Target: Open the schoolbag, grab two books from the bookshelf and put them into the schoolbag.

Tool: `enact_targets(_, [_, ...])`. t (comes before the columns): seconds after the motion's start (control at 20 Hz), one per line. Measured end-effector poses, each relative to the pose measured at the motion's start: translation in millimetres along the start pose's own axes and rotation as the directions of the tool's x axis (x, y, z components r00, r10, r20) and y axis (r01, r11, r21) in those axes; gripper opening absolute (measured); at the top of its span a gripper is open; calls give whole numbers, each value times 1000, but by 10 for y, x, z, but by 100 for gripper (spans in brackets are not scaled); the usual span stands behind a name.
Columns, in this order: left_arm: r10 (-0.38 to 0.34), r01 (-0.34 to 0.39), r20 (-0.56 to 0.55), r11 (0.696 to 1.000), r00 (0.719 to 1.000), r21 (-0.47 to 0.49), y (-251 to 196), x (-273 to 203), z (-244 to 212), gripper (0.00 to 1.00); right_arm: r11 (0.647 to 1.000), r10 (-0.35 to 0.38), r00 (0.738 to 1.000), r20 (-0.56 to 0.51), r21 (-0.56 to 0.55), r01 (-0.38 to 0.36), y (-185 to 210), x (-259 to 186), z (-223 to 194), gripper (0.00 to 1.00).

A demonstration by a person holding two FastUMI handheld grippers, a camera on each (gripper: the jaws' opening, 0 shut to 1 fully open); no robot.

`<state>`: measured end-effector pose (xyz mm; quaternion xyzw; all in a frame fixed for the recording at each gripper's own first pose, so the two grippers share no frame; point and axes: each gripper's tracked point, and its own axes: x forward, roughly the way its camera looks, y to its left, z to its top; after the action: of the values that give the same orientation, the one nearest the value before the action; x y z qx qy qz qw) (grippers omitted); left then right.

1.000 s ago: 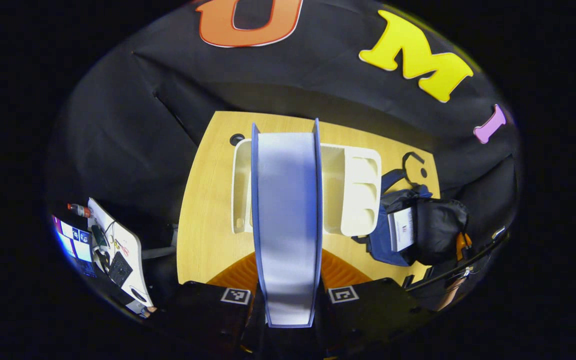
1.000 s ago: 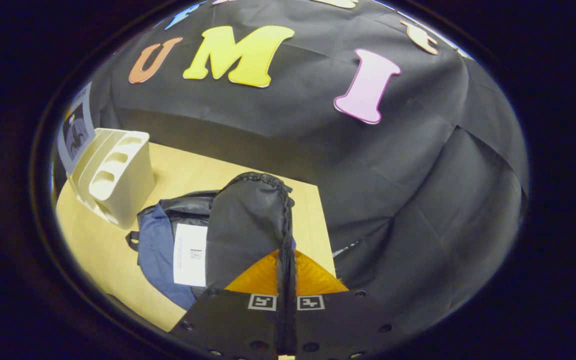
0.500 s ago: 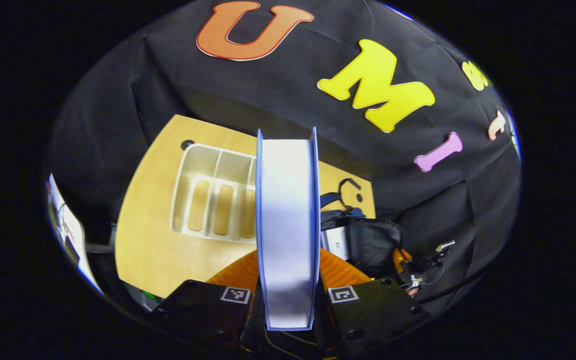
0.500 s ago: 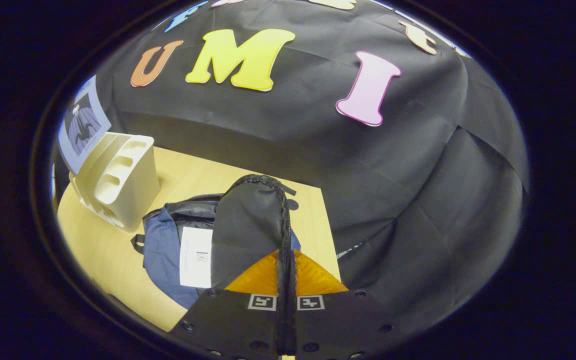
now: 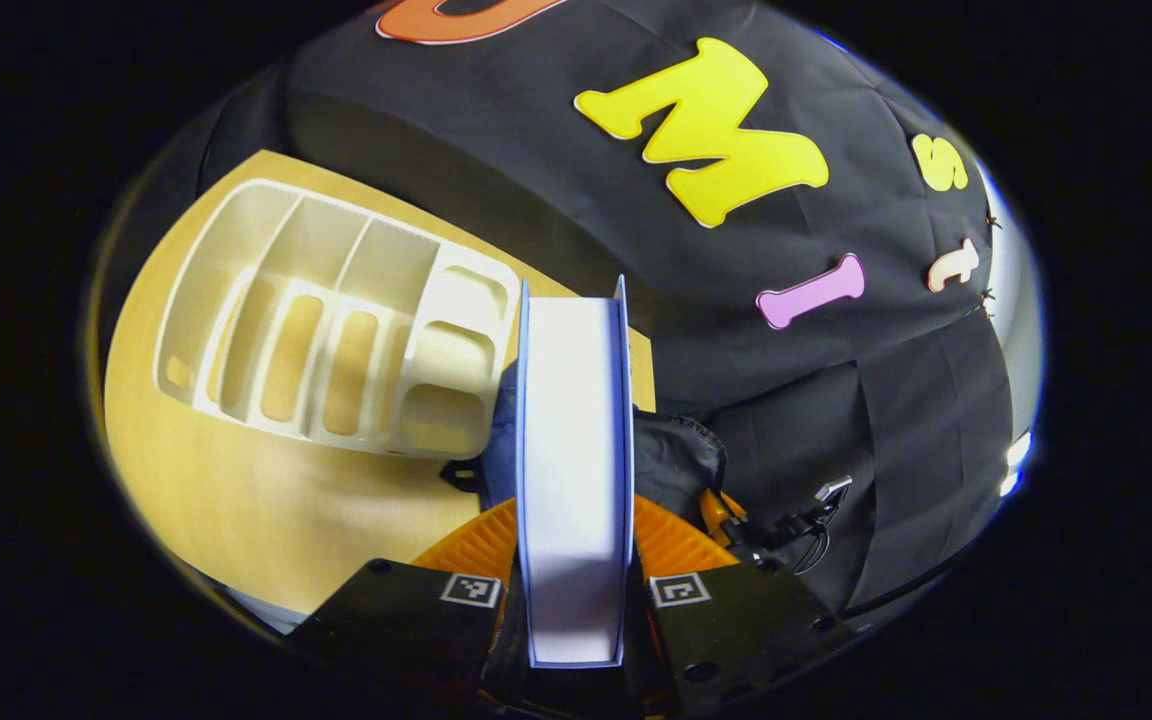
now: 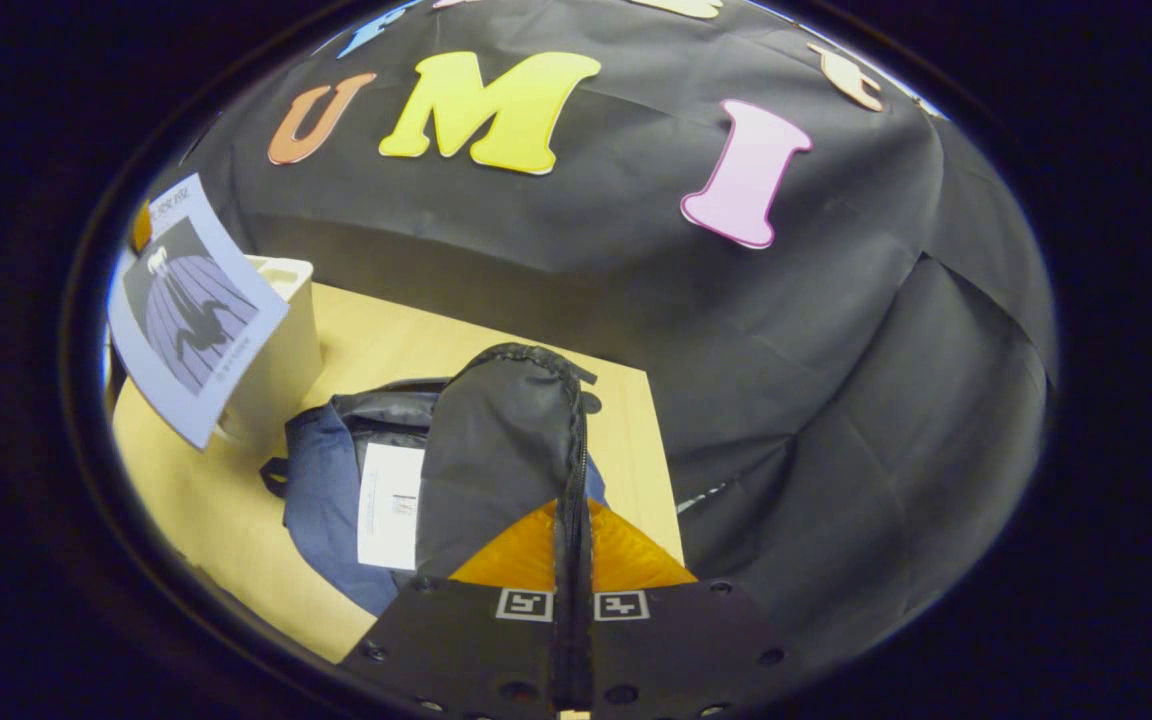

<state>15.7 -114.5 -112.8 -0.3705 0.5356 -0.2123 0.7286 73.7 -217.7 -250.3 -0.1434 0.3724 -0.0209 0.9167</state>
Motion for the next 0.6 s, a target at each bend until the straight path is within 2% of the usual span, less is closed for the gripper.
enact_targets(0.1, [-14,14,16,1000,1000,-13,-14,253,-86,40,1000,2,1000,-5,0,-2,-29,14,0,0])
enact_targets(0.3, [1,0,-11,1000,1000,30,-10,783,-373,42,1000,11,1000,-19,7,-11,-72,54,-19,0])
enact_targets(0.35, [-4,5,-20,1000,1000,27,-27,898,-429,40,1000,11,1000,-24,9,-11,-85,64,-27,0])
enact_targets(0.6, [1,-1,-30,1000,1000,-7,-27,1461,-645,42,1000,20,999,-44,15,-19,-99,110,-93,0])
